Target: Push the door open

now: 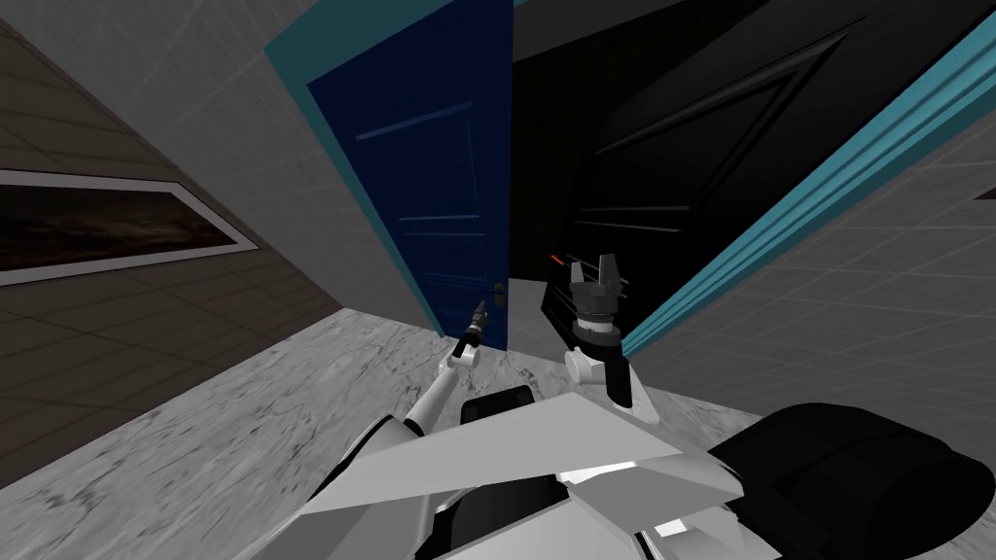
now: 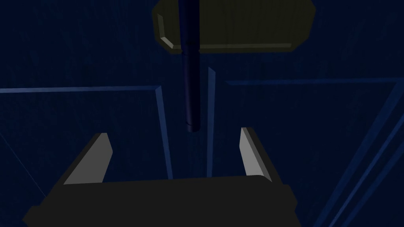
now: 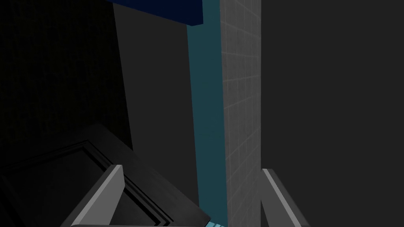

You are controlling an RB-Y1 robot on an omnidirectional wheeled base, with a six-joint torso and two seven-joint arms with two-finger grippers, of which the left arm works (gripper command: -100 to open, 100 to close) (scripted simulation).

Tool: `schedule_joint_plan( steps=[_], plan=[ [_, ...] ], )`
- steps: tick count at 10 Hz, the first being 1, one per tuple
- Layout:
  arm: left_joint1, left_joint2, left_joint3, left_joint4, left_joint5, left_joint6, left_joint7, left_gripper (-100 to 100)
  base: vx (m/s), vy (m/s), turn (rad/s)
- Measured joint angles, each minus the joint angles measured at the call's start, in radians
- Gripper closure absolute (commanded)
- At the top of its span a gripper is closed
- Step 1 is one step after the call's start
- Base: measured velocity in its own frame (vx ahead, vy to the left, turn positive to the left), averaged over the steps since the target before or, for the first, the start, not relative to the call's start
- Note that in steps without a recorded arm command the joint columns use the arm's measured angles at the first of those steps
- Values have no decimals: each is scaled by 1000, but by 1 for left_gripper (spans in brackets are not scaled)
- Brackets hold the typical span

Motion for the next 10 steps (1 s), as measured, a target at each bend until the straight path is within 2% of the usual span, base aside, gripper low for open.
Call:
schedule_joint_plan(
  steps=[3,4,6,8,10],
  plan=[
    [-22,-10,-9,34,8,-1,-5,-100,78,20,-29],
    [-21,-1,-6,34,8,-1,-5,-100,175,-83,-22],
    [-24,7,-1,40,6,-3,-5,-100,169,-84,-22],
    [-30,9,6,49,6,-4,-4,-100,193,-103,-26],
    [-30,2,12,50,5,-3,-3,-100,200,-68,-26]
  ],
)
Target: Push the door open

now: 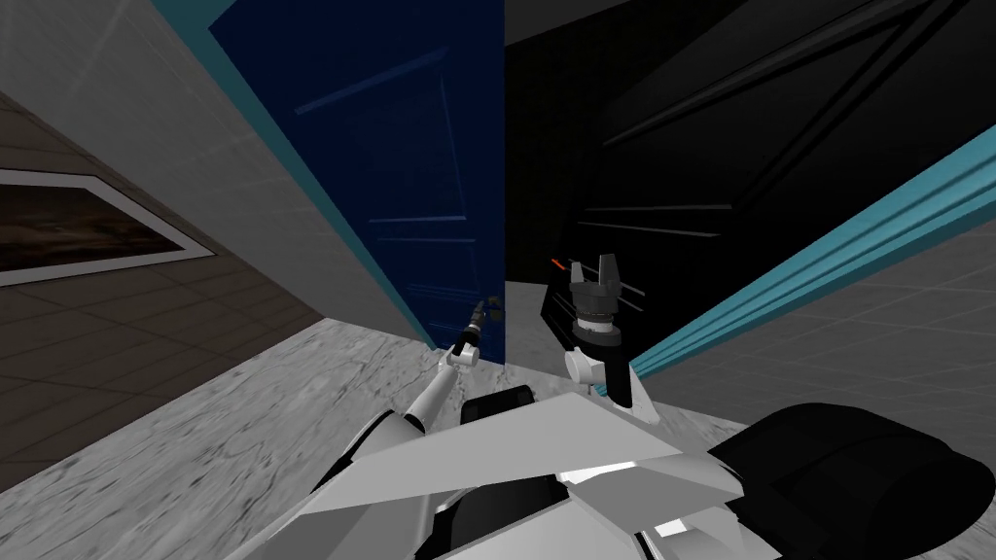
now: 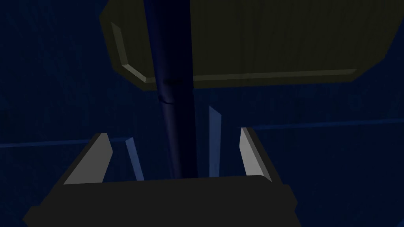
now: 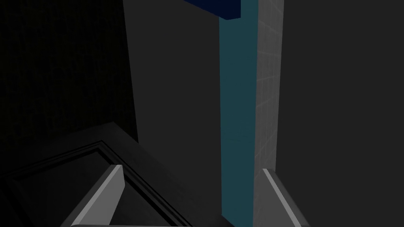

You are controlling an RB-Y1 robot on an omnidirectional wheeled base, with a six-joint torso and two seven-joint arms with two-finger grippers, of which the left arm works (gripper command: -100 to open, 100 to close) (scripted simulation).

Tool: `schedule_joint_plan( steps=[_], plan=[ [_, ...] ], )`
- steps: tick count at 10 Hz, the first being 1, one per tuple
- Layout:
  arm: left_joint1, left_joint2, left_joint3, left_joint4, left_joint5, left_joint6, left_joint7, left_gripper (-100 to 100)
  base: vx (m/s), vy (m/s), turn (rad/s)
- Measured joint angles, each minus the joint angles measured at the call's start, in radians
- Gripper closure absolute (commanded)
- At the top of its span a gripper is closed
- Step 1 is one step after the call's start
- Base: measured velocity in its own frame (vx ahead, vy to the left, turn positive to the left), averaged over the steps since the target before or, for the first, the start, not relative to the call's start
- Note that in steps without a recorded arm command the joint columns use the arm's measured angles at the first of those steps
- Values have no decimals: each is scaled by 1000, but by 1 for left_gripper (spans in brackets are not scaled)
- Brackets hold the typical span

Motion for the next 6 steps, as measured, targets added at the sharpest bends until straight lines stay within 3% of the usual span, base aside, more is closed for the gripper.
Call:
schedule_joint_plan(
  steps=[1,2,6],
  plan=[
    [-2,-7,3,3,0,0,0,-100,90,-23,-2],
    [-2,-8,3,3,0,0,1,100,-12,1,6],
    [-8,-7,6,0,0,-1,0,100,-9,4,-6]
  ],
)
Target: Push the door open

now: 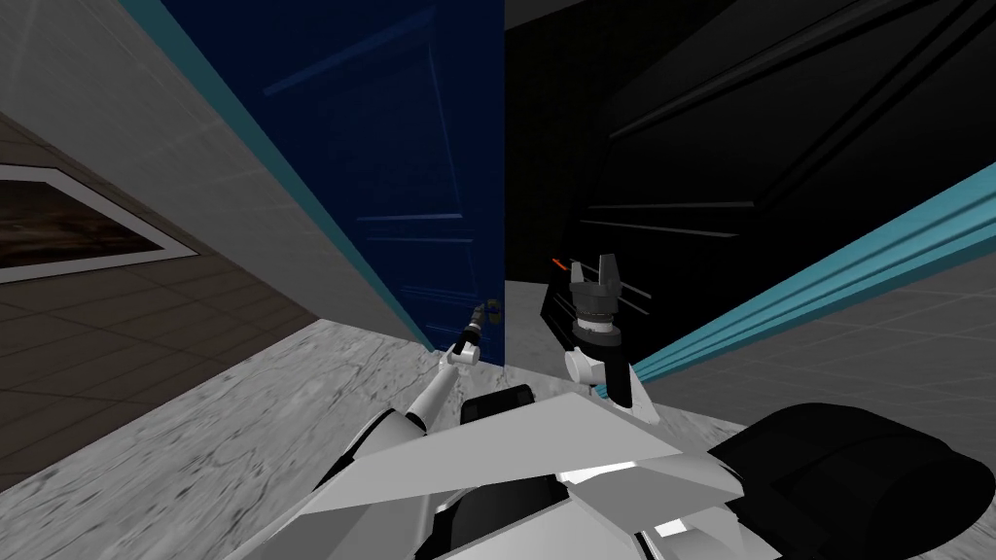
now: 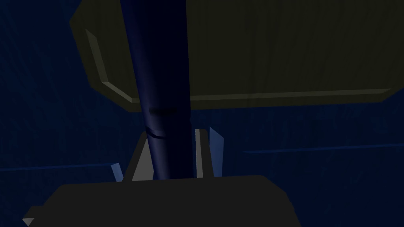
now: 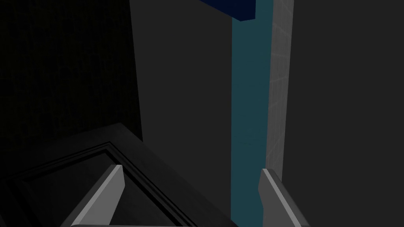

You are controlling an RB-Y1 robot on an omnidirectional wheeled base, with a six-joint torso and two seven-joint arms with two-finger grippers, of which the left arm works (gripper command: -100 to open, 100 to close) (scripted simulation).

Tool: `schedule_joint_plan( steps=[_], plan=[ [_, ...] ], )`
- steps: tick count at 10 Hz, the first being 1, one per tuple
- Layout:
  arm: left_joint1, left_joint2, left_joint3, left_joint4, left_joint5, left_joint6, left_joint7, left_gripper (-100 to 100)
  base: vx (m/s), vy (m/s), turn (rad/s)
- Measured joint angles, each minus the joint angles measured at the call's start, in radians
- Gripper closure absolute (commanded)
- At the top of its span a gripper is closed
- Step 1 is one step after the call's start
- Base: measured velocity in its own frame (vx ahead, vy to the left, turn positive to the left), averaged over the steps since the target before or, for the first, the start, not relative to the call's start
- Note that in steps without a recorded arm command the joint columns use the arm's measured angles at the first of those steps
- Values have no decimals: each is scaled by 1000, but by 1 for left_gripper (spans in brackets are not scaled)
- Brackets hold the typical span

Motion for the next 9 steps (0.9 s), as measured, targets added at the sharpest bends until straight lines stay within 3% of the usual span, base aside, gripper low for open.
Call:
schedule_joint_plan(
  steps=[2,5,7,9],
  plan=[
    [0,0,0,0,0,0,0,100,43,-39,7],
    [13,12,19,4,0,8,-5,100,115,-118,56],
    [-2,17,30,38,1,-10,-1,100,150,-150,48],
    [6,24,55,16,2,2,-13,100,153,-136,58]
  ],
)
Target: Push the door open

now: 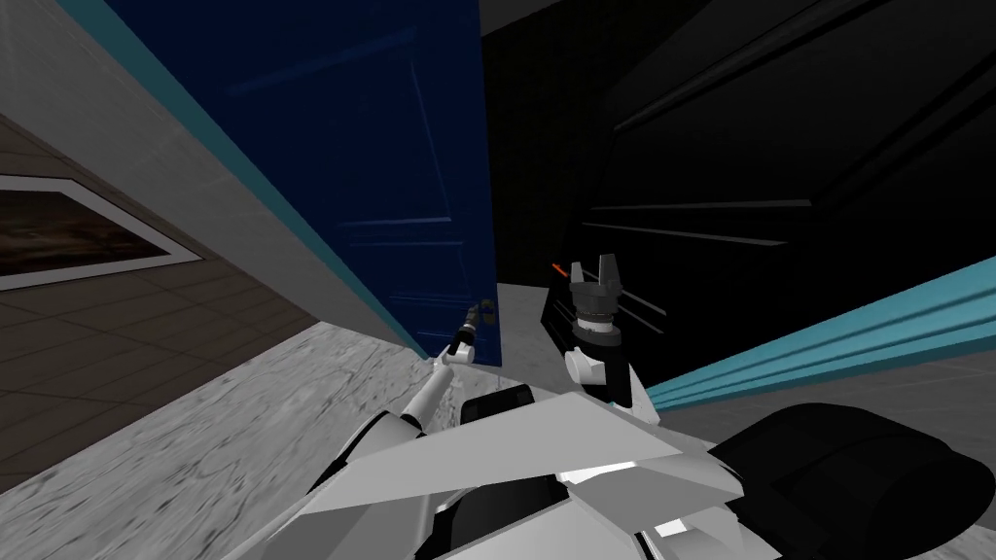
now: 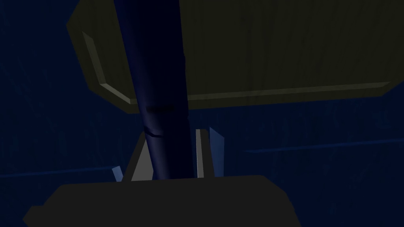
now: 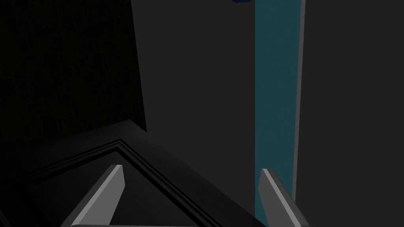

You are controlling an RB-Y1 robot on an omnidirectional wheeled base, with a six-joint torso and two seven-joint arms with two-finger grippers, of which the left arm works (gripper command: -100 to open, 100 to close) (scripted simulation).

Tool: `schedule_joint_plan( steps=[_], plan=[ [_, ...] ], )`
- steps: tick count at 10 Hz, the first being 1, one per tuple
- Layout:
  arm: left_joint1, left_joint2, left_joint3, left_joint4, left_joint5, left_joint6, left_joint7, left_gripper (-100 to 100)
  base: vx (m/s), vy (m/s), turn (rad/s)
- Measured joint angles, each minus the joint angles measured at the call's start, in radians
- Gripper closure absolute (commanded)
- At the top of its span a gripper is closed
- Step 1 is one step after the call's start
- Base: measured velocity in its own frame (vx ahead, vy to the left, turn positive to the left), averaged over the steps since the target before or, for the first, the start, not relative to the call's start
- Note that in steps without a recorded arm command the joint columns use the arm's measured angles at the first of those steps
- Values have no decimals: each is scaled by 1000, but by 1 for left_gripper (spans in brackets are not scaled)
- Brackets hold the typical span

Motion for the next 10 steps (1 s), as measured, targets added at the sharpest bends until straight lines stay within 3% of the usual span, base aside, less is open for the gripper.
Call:
schedule_joint_plan(
  steps=[1,3,4,6,9,10],
  plan=[
    [-26,6,4,47,2,-24,13,100,122,-103,25],
    [-14,6,26,24,1,-19,2,100,103,-107,54],
    [-21,3,38,35,2,-18,-4,100,135,-148,74],
    [-4,14,66,9,4,3,-16,100,121,-158,78],
    [-14,25,104,36,7,-7,-16,100,147,-162,66],
    [-20,29,111,53,7,-22,-11,100,120,-132,62]
  ],
)
